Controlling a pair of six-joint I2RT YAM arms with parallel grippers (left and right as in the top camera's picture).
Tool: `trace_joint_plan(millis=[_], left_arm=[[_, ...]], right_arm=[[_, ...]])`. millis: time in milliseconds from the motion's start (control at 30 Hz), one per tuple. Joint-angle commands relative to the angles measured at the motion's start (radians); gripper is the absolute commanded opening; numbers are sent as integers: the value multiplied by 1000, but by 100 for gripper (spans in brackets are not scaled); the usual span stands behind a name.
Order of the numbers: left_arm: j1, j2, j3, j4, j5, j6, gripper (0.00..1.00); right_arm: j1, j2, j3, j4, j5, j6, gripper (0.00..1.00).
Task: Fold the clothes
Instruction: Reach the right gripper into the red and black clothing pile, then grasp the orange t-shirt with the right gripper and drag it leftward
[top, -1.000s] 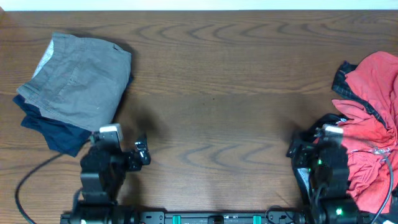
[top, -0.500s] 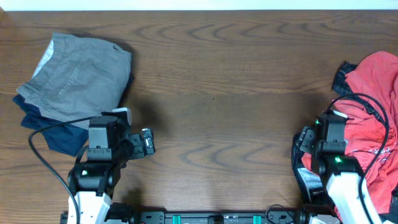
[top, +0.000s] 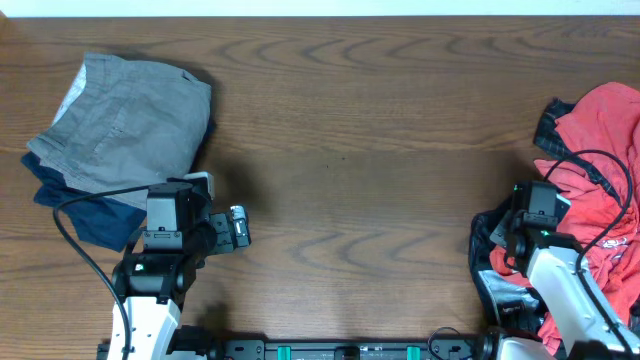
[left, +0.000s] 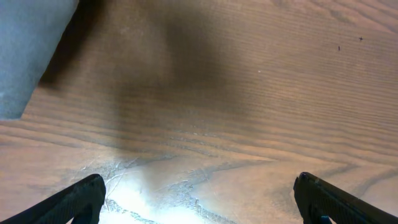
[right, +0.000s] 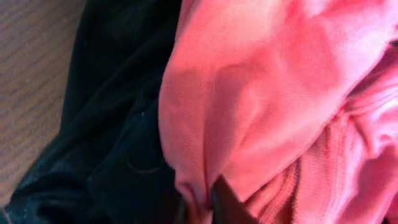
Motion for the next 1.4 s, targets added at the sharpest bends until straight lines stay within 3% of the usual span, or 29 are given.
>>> trace_joint_plan(millis=[0,200,300,500,633,733,900,1067,1233,1333,1367], left_arm=[[4,1,19,1,13,13,98],[4,1,19,0,13,13,98],[4,1,19,1,13,13,98],[4,1,19,1,13,13,98],[4,1,19,0,13,12,98],[4,1,19,0,13,12,98],[4,1,19,1,13,8,98],[4,1,19,1,13,8,98],[4,1,19,5,13,8,98],[4,1,19,14,13,8,98],[4,1,19,20,13,8,98]], right_arm=[[-15,-76,93,-56,19,6,4],[-29,-192,278,-233,-1,-91,1],[-29,-230,337,-269,-142,-173,1],[-8,-285,502,-175,-911,-483,1],[53,-296,609,-27,-1188,-491,1],[125,-296,622,57,-1225,-475,1],[267,-225,607,50,-1209,-479,1],[409,-64,605,96,-1094,-479,1],[527,124,605,248,-979,-450,1],[560,202,606,340,-915,-415,7],[565,221,606,366,-900,-415,17]])
